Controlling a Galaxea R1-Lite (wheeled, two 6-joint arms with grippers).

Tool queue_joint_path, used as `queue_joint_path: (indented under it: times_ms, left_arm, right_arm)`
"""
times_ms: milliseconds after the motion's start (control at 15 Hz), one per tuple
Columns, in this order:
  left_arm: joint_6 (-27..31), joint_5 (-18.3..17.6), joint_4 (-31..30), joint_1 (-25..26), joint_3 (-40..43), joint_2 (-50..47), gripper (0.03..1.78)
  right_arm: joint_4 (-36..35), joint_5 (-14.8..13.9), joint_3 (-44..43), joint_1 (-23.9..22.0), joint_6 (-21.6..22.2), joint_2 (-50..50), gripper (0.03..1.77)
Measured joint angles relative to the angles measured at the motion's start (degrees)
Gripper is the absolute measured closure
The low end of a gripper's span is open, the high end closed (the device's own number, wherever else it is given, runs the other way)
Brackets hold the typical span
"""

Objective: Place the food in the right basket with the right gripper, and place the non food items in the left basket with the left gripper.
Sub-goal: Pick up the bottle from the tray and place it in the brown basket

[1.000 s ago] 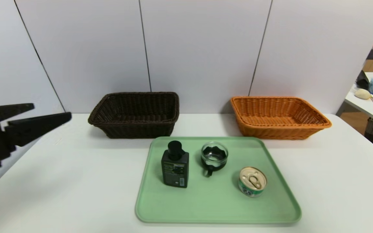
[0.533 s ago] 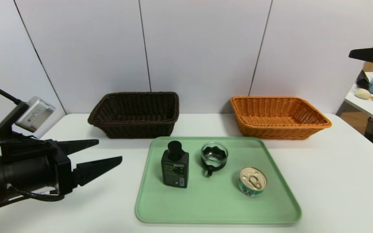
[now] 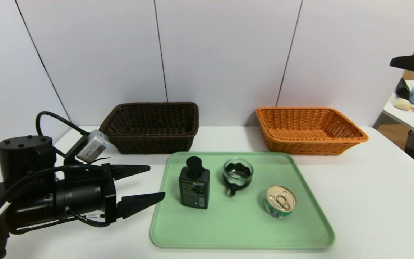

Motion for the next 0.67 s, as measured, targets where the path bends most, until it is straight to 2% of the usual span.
queue_joint_path:
  times_ms: [200,400,667]
  left_arm:
    - [0.6,-3.6,-13.9,-0.4,2.2,9.4,0.12]
    - [0.7,-4.8,-24.7,-1.5,2.0,17.7,0.12]
    - [0.7,-5.3,-27.0,-2.8,-2.3,23.9,0.12]
  right_arm:
    - [0.4,-0.1,0.2,0.0,0.1,-0.6,0.1]
    - [0.5,-0.2,1.2,0.1,0.0,-1.5,0.1]
    - [0.9,-0.4,2.2,0.1,0.0,-3.4,0.1]
